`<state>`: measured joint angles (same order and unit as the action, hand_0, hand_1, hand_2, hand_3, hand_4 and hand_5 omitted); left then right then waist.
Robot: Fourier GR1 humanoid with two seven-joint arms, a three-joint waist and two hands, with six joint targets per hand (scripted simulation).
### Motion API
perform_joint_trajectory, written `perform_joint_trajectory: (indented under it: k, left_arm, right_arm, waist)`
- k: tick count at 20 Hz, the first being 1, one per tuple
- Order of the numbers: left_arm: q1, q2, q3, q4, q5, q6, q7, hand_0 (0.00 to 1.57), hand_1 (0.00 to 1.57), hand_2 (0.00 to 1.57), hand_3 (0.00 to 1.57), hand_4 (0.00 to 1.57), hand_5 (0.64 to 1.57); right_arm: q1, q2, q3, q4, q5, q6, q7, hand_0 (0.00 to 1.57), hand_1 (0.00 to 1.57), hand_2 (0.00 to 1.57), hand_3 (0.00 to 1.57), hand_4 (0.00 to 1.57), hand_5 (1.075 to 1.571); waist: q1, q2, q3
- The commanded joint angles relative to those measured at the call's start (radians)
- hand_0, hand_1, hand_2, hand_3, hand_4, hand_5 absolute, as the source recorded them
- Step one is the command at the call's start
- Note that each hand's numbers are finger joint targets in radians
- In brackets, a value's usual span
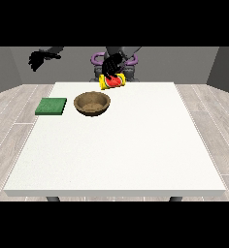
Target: Pick the cup and pour the ball into the bowl, then pick the bowl and place it on the pad
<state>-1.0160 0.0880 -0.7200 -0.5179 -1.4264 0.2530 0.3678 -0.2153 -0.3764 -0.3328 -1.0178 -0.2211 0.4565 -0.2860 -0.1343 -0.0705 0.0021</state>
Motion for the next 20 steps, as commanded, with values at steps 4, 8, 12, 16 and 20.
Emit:
perform_joint_trajectory:
  k: [4, 8, 12, 16, 20]
  left_arm:
    - [-0.086, -0.042, -0.129, 0.020, -0.166, -0.189, -0.034, 1.46, 1.46, 1.57, 1.57, 1.51, 1.178]
    - [-0.041, -0.013, -0.124, 0.018, -0.233, -0.133, -0.015, 1.45, 1.45, 1.57, 1.57, 1.53, 1.129]
    - [-0.004, 0.008, -0.031, -0.062, -0.155, -0.123, -0.078, 1.45, 1.45, 1.57, 1.57, 1.54, 1.136]
    - [0.074, -0.024, 0.301, -0.164, 0.168, 0.066, 0.049, 1.30, 1.30, 1.57, 1.57, 1.57, 1.190]
    - [0.178, -0.066, 0.474, -0.273, 0.397, 0.206, -0.027, 1.02, 1.02, 1.26, 0.94, 1.39, 1.300]
  right_arm:
    - [0.013, -0.008, -0.009, 0.041, 0.014, 0.004, -0.046, 0.00, 0.00, 0.00, 0.00, 0.00, 1.571]
    - [-0.013, 0.010, 0.007, 0.007, 0.011, -0.014, -0.016, 0.00, 0.00, 0.00, 0.00, 0.00, 1.570]
    - [0.021, -0.016, -0.015, 0.038, -0.006, -0.014, 0.046, 0.00, 0.00, 0.00, 0.00, 0.00, 1.569]
    - [0.033, -0.013, -0.035, 0.030, -0.018, -0.021, 0.020, 0.00, 0.00, 0.00, 0.00, 0.00, 1.569]
    - [0.028, 0.007, -0.053, 0.030, -0.025, -0.076, 0.038, 0.00, 0.00, 0.00, 0.00, 0.22, 1.565]
  waist:
    - [0.020, -0.017, -0.0007]
    - [0.015, 0.038, -0.0022]
    - [0.074, -0.045, -0.0025]
    - [0.121, 0.000, -0.0137]
    - [0.192, 0.017, -0.0163]
